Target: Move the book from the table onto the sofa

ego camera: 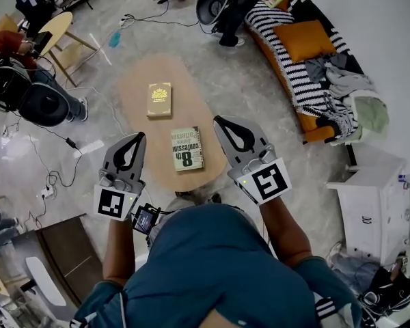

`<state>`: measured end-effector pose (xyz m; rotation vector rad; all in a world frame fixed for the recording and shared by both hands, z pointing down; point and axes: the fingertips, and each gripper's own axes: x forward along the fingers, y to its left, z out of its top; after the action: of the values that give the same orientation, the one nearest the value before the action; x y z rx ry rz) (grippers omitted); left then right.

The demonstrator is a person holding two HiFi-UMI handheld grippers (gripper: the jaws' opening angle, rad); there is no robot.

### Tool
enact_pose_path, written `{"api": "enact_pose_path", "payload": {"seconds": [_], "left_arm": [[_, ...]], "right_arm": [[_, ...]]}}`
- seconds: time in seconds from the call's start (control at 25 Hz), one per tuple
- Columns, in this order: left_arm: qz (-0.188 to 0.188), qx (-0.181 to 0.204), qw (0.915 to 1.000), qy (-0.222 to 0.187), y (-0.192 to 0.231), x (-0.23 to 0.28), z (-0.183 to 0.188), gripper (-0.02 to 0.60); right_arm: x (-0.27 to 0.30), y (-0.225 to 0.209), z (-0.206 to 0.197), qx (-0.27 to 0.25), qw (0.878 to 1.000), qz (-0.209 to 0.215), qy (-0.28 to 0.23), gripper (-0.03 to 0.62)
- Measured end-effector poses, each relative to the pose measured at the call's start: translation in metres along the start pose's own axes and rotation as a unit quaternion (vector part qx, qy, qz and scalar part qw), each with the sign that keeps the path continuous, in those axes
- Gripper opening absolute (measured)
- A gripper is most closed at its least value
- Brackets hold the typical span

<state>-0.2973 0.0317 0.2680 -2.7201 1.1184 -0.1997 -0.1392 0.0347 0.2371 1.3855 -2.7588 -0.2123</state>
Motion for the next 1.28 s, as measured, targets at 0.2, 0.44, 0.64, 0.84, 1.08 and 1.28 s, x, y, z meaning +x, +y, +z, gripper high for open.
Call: {"api": "enact_pose_path", "payload": {"seconds": [0.2, 0.44, 0.64, 0.84, 1.08, 1.28], "left_arm": [[-0.014, -0.015, 0.9997, -0.014, 0.042, 0.010, -0.011, 0.003], [-0.018, -0.034, 0.9991, -0.020, 0.069, 0.019, -0.030, 0.003], [0.001, -0.042, 0.9991, -0.013, 0.084, 0.024, -0.035, 0.003], [0.027, -0.045, 0.9986, 0.009, 0.087, 0.043, -0.046, 0.003], [0.080, -0.051, 0.9950, 0.033, 0.080, 0.091, -0.051, 0.003], [0.124, -0.058, 0.9896, 0.044, 0.063, 0.131, -0.050, 0.003]], "right_arm": [[0.042, -0.002, 0.002, -0.013, 1.000, -0.018, 0.009, 0.014], [0.075, 0.001, -0.003, -0.026, 0.999, -0.015, 0.019, 0.014], [0.099, -0.007, -0.009, -0.024, 1.000, 0.005, 0.020, 0.014], [0.117, -0.028, -0.026, -0.008, 0.999, 0.037, 0.021, 0.014], [0.130, -0.078, -0.045, 0.007, 0.995, 0.095, 0.015, 0.014], [0.139, -0.120, -0.068, 0.021, 0.988, 0.151, 0.022, 0.014]]}}
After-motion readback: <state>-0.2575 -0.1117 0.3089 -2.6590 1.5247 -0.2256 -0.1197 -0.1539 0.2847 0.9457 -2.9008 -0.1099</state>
